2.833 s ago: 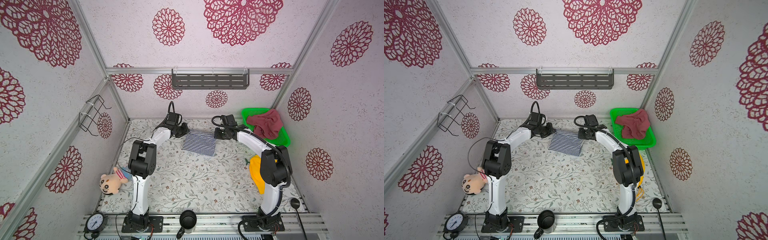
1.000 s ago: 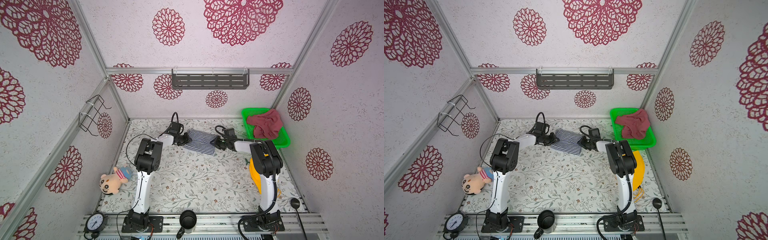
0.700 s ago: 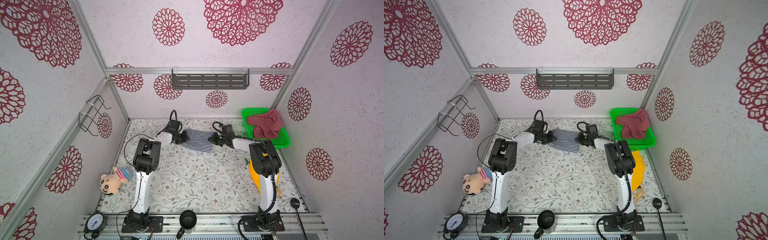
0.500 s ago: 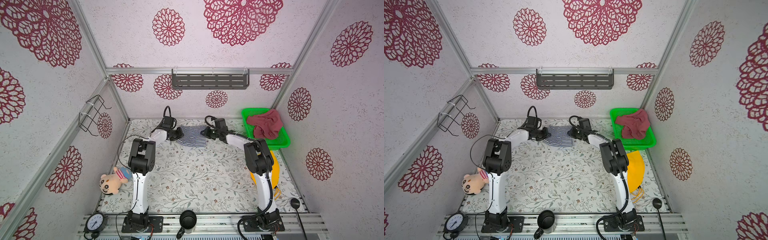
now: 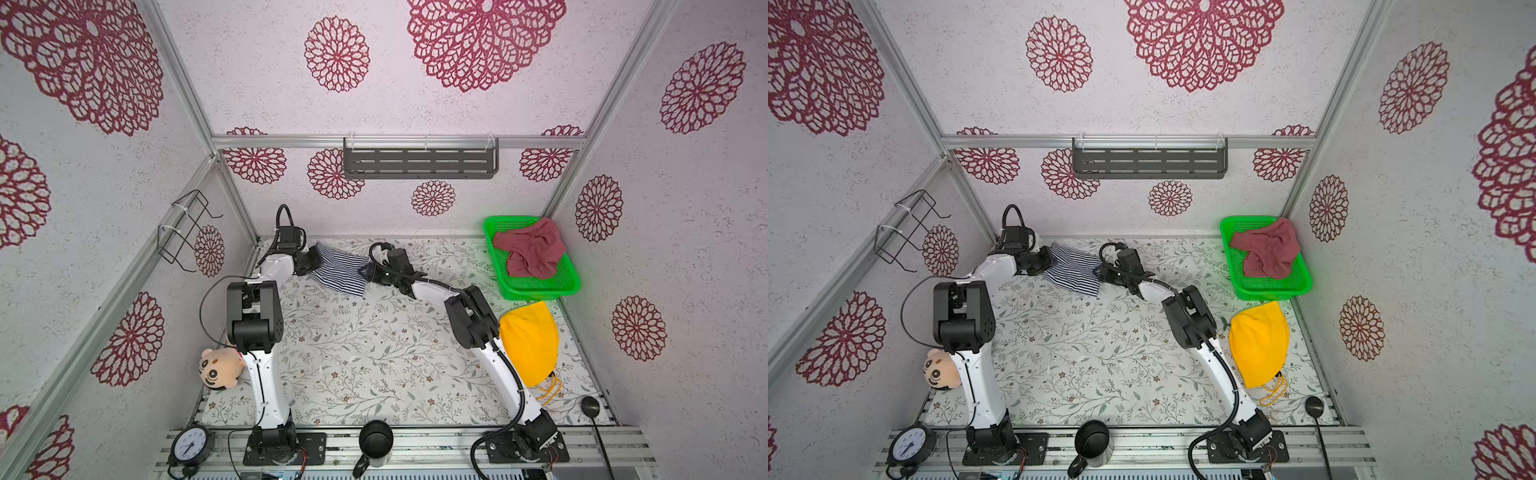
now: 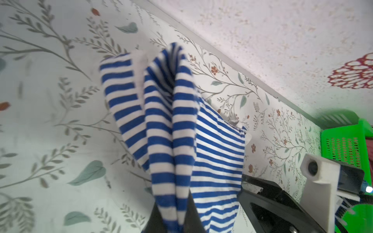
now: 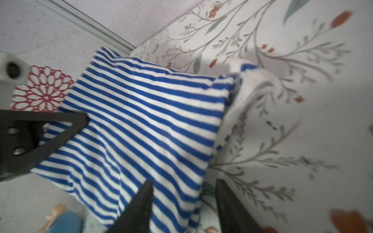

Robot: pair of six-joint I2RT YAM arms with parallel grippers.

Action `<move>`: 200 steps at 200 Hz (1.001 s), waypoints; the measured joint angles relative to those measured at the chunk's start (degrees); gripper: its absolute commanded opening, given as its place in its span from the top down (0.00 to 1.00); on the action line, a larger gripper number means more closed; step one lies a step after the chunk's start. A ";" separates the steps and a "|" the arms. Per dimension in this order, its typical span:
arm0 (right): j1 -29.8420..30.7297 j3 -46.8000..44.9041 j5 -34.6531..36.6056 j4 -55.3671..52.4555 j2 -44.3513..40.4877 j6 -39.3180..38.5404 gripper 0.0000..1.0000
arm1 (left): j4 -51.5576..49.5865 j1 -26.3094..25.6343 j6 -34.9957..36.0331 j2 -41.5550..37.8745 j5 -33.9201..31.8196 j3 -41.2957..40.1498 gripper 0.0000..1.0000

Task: Fold and stack tank tops
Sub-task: Move the tank top to the top-left of the table.

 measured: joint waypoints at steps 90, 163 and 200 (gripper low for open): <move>-7.76 -32.76 7.67 -12.28 -39.82 -12.20 0.01 | -5.49 5.66 4.63 4.94 -0.07 7.02 1.00; -24.35 -40.50 11.30 -25.86 -60.08 -24.11 0.09 | -9.14 13.25 7.06 8.24 -0.28 11.67 1.00; -37.44 -44.57 13.20 -32.61 -61.31 -26.18 0.17 | -10.82 14.03 8.37 12.31 -0.39 17.97 1.00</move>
